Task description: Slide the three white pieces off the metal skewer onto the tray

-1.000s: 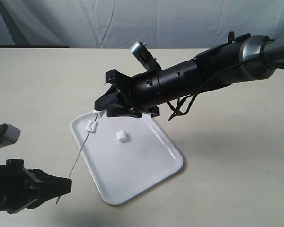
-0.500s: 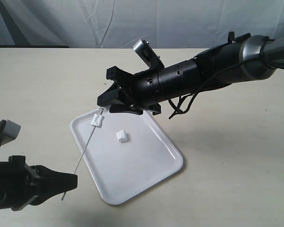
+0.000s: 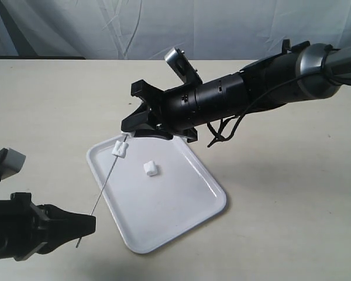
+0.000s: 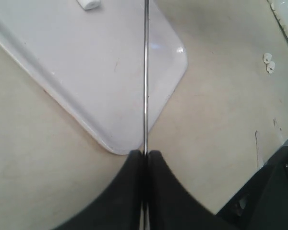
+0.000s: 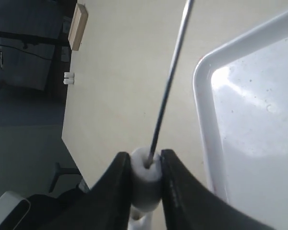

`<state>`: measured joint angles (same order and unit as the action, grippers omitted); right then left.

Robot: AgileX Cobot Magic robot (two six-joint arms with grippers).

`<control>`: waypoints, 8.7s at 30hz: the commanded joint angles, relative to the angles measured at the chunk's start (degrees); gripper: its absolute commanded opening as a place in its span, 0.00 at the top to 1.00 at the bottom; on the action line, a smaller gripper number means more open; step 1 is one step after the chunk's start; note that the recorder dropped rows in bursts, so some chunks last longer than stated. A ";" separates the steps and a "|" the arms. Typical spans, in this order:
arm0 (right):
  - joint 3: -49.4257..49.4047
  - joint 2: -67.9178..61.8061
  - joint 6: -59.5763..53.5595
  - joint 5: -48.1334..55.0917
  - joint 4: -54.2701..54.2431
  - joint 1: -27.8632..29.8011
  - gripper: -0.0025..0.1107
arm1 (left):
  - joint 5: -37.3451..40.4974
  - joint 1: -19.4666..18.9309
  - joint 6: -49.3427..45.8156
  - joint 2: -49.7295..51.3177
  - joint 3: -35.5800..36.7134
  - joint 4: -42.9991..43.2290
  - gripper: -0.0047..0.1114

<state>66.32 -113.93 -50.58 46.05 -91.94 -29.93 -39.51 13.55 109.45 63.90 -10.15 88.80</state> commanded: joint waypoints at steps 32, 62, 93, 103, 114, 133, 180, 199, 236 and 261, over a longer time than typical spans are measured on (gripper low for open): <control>9.00 -0.20 6.37 -1.79 18.84 10.69 0.83 | 0.33 0.35 2.28 0.04 0.06 6.45 0.96; 1.35 -3.94 -12.90 14.57 -2.72 -1.52 0.62 | -2.54 0.24 2.36 0.04 0.06 0.47 0.96; 1.46 -3.94 -12.64 13.40 -8.01 -0.41 0.79 | 0.07 0.24 1.09 0.04 0.06 0.74 0.96; 1.46 -3.94 -12.48 13.63 -5.52 -0.52 0.68 | 0.79 0.24 0.85 0.04 0.06 0.15 0.96; 1.46 -3.94 -12.46 12.24 -4.98 -2.16 0.68 | 0.55 0.24 -0.28 0.04 0.06 -1.89 0.96; 1.46 -3.94 -12.36 11.99 -7.35 -2.06 0.85 | 0.24 0.24 -0.09 0.04 0.06 0.30 0.96; 15.80 -3.67 -0.69 9.39 9.89 12.47 0.85 | -0.02 0.24 1.36 0.04 0.06 5.86 0.96; 15.69 -4.81 22.67 7.08 51.33 -0.35 0.63 | 0.84 0.24 10.24 25.24 -13.83 11.15 0.96; 15.69 2.51 22.76 9.50 49.28 -0.35 0.63 | 3.91 0.24 8.03 31.38 -13.82 11.15 0.78; 15.69 14.84 22.96 19.09 57.06 -0.35 0.63 | -25.92 -13.00 0.27 12.51 -13.93 11.15 0.59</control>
<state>81.92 -102.08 -27.58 59.43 -38.54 -30.28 -56.09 3.66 110.99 80.13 -23.79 99.96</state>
